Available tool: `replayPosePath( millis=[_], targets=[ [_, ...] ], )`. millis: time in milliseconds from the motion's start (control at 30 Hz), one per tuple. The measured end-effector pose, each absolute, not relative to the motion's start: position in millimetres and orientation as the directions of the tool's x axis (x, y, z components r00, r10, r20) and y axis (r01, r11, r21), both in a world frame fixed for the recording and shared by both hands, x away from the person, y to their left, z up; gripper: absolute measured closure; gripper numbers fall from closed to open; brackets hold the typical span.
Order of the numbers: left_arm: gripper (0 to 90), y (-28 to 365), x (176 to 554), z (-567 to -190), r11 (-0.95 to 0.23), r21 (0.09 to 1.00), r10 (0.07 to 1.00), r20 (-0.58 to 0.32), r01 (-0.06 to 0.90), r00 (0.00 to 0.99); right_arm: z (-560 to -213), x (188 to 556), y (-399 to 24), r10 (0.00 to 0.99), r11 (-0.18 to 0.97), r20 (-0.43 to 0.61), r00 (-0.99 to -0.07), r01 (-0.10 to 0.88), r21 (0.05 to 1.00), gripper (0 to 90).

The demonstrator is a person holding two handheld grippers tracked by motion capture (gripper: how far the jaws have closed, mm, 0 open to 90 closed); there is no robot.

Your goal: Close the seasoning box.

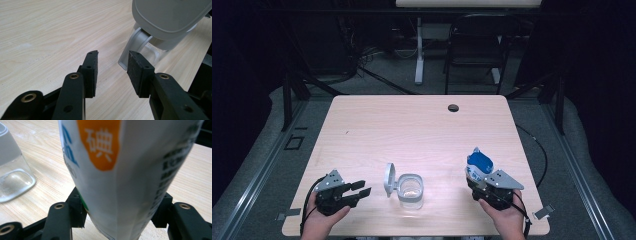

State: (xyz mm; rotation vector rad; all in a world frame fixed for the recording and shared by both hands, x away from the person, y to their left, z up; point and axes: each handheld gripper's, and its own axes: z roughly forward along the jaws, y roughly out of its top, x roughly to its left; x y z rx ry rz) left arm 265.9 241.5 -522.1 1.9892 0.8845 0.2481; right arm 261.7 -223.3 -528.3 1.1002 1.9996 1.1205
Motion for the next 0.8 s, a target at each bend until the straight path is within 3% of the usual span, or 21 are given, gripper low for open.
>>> replayPosePath(
  millis=[800],
  targets=[
    [59.8,238.1,263.9,-520.5,-0.331,0.81,0.665,-0.163,0.484,0.729,-509.1,258.0,-207.8,0.838,0.365,-0.152,-0.524,0.33,0.871,42.5]
  ],
)
